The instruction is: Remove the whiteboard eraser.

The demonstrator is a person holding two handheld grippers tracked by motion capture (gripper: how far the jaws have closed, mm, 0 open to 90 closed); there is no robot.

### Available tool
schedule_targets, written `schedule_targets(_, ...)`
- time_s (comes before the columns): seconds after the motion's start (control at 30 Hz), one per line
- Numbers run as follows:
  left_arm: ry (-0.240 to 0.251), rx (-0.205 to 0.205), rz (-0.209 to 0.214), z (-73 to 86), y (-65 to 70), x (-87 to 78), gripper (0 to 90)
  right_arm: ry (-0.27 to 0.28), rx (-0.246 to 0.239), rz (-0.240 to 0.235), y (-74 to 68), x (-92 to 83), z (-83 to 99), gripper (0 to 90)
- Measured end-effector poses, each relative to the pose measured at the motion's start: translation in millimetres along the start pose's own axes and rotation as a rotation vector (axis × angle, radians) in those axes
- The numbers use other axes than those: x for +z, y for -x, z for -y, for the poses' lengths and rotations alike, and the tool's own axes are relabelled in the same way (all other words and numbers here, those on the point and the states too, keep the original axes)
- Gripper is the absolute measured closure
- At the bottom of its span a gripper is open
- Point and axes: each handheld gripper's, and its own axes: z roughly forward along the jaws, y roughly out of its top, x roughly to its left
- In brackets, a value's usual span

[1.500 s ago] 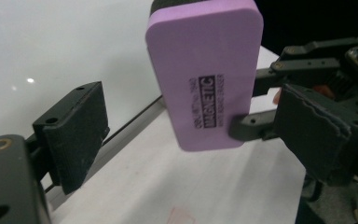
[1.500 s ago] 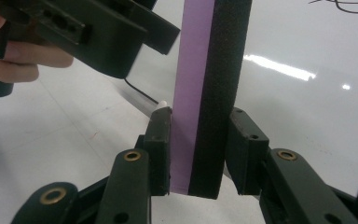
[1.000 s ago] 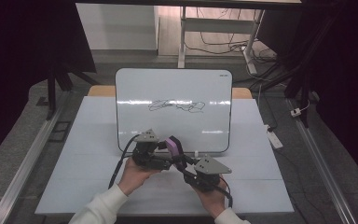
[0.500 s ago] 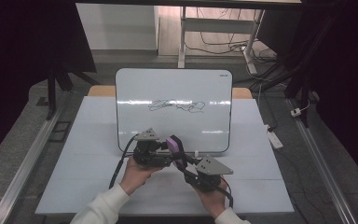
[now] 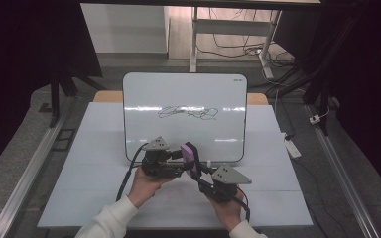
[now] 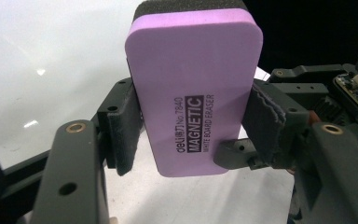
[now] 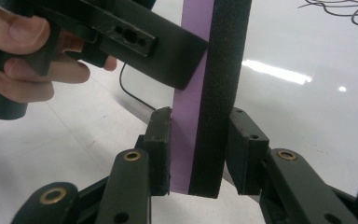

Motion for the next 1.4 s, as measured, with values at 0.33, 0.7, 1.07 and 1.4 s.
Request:
schedule_targets(0.33, 0.008, -0.012, 0.005, 1.4, -2.2, 1.2, 40.2, 0.004, 0.011, -0.005, -2.2, 2.5, 0.4, 63.7)
schedule_targets(0.7, 0.018, -0.009, 0.007, 3.0, -2.3, 0.7, 41.4, -0.002, 0.009, -0.005, -3.3, 3.0, 0.0, 63.4)
schedule_targets(1.07, 0.031, -0.01, -0.008, 5.3, -0.7, 2.8, 41.6, -0.009, 0.03, 0.005, -3.7, 3.7, 1.1, 63.4)
schedule_targets(1.4, 0.041, 0.011, -0.044, 1.6, -3.2, -10.1, 41.8, 0.019, 0.038, -0.033, 8.2, -11.5, -4.8, 40.2)
